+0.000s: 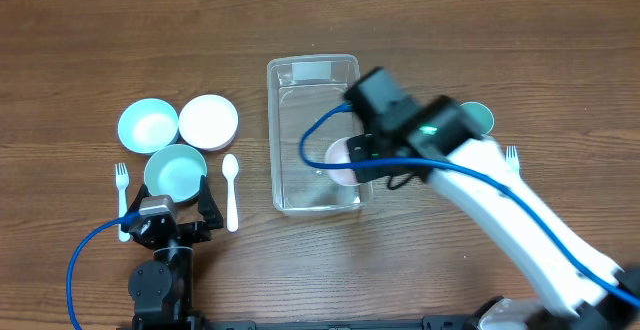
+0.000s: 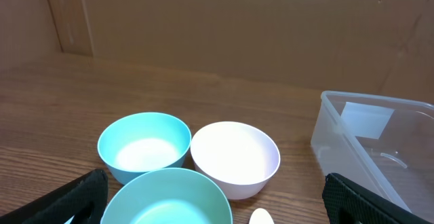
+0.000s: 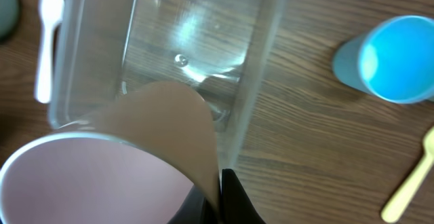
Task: Pack container
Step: 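Carry the pink cup into the clear container and release it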
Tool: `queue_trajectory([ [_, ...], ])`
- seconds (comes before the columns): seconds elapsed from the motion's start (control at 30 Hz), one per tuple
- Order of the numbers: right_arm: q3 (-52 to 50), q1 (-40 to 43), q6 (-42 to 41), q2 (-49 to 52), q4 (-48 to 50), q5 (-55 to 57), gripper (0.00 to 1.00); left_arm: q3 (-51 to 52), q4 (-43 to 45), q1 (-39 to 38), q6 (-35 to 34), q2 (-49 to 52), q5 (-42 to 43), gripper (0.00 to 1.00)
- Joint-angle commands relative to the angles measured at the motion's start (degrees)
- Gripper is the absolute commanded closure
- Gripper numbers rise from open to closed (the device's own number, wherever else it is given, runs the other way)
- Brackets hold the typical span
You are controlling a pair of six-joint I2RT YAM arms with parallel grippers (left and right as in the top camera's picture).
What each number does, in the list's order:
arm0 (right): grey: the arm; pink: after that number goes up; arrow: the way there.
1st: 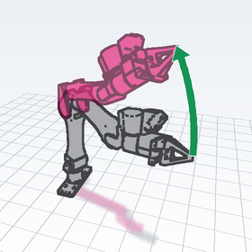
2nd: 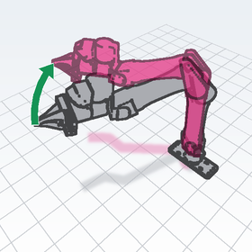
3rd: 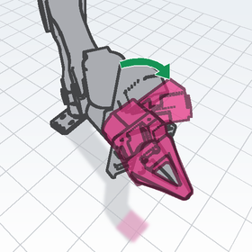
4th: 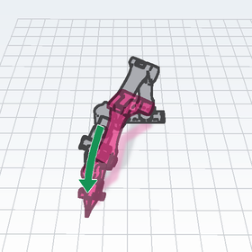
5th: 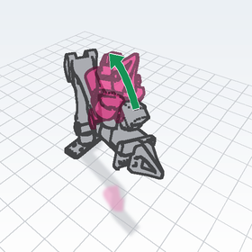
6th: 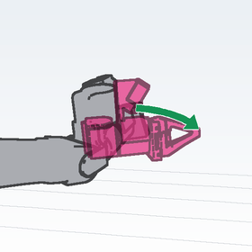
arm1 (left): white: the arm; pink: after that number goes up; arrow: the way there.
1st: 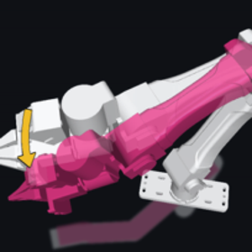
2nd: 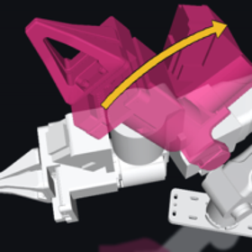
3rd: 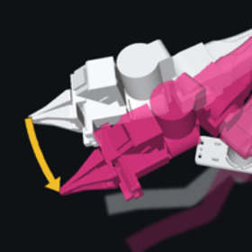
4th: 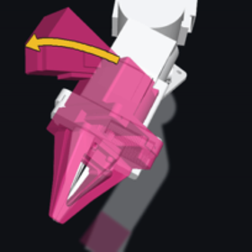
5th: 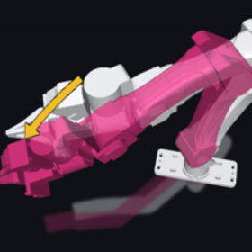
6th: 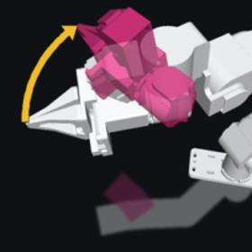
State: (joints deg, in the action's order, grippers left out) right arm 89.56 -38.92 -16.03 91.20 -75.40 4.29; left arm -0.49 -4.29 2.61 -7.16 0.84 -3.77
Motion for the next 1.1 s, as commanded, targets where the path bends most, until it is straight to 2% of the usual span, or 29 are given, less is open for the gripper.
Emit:
queue_trajectory([
  [0.0, 1.2, -1.9, -0.5, 6.4, 1.3, 4.7, 0.96, 0.2, 0.2, 0.0, -0.6, -0.5, -0.7, 0.00],
  [0.2, 1.2, -1.9, -0.5, 13.6, 3.4, 4.7, 0.96, 0.2, 0.2, 0.0, -0.6, -0.5, -0.7, 0.00],
  [1.07, -5.0, -1.9, -1.6, 14.6, 9.5, 1.2, 0.96, 0.2, 0.2, 0.0, -0.6, -0.5, -0.7, 0.00],
])
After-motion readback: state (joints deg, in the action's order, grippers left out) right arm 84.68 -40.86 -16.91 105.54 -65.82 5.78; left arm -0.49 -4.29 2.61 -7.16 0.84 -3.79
